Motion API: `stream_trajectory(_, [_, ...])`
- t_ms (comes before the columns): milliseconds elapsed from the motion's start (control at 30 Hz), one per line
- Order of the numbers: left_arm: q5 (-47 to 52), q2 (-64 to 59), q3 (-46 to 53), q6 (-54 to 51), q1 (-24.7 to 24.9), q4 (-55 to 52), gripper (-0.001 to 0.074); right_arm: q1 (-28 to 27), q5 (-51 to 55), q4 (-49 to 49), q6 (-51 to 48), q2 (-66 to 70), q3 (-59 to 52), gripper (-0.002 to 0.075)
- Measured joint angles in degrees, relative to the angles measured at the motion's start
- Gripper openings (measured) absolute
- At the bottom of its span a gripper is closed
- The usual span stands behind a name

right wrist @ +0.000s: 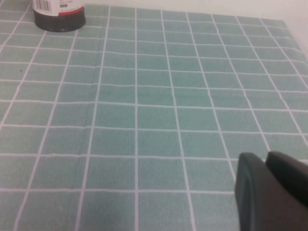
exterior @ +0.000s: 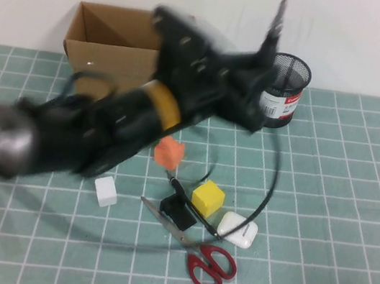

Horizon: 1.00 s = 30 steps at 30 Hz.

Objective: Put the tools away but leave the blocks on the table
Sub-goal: Place the picked object into the round holder

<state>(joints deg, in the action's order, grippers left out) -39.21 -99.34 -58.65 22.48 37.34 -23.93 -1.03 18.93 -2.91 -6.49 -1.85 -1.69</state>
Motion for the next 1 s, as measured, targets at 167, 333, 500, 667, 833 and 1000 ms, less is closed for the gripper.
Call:
stream_trajectory(167, [2.6,-12.19,-15.4,-0.68,-0.13,0.46,0.0175,0.0,0.0,0.0,0.0,0.0,0.0,-0.0007])
stream_trajectory(333, [4.67,-22.47,-28.19,-2.31,-0.13,0.9,0.0175,0.0,0.0,0.0,0.0,0.0,0.0,-0.0007])
stream_trajectory(500, [5.66,-28.3,-34.0,-5.23,-0.13,2.36,0.0175,0.0,0.0,0.0,0.0,0.0,0.0,-0.0007])
stream_trajectory(667, [5.97,-31.2,-37.18,-10.52,-0.13,8.07,0.0175,0.0,0.0,0.0,0.0,0.0,0.0,-0.0007])
stream_trajectory(833, [6.1,-32.37,-38.63,-12.89,-0.13,10.91,0.0175,0.0,0.0,0.0,0.0,0.0,0.0,-0.0007])
stream_trajectory(1000, [6.1,-33.24,-38.63,-13.92,-0.13,12.59,0.0175,0.0,0.0,0.0,0.0,0.0,0.0,-0.0007])
